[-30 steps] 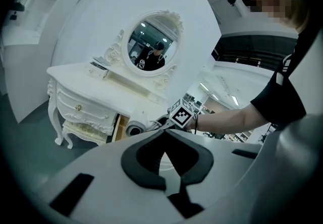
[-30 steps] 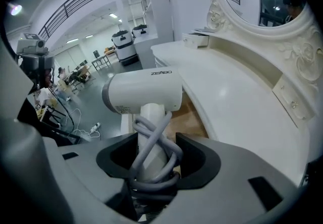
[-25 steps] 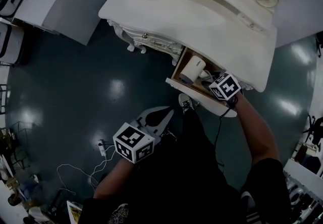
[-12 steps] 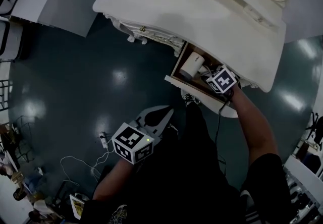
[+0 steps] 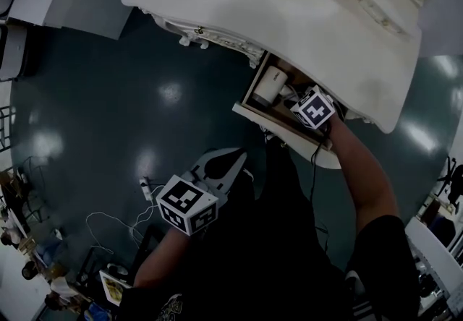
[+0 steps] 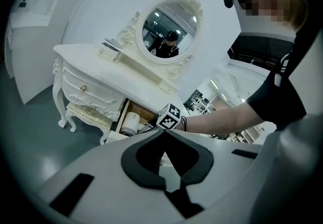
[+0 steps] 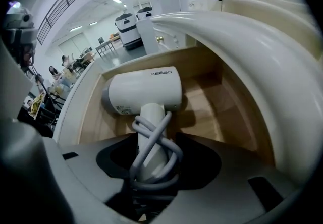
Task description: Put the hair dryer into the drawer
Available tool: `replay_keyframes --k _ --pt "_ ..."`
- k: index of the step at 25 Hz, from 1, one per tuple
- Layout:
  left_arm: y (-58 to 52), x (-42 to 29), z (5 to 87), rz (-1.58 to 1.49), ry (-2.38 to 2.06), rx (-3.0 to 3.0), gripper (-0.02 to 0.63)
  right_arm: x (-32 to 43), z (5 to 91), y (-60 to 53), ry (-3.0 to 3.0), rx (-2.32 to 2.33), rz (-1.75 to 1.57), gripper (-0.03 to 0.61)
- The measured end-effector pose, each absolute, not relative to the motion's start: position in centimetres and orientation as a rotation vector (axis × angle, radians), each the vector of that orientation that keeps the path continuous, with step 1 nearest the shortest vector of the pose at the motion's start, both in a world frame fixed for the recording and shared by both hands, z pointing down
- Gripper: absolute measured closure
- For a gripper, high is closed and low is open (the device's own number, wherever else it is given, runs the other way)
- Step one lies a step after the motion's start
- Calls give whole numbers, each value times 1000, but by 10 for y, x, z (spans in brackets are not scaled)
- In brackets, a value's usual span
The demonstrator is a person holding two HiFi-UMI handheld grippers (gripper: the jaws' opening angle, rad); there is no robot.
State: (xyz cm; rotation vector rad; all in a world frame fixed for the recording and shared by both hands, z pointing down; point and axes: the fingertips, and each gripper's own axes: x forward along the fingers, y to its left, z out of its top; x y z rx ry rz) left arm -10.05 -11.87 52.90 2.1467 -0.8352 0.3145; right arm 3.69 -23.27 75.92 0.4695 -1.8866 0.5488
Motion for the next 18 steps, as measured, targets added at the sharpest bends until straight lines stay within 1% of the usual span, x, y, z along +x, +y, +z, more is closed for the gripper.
replay_keyframes --k 18 --pt "-104 -108 542 304 -860 2103 611 30 769 -234 -1889 443 457 344"
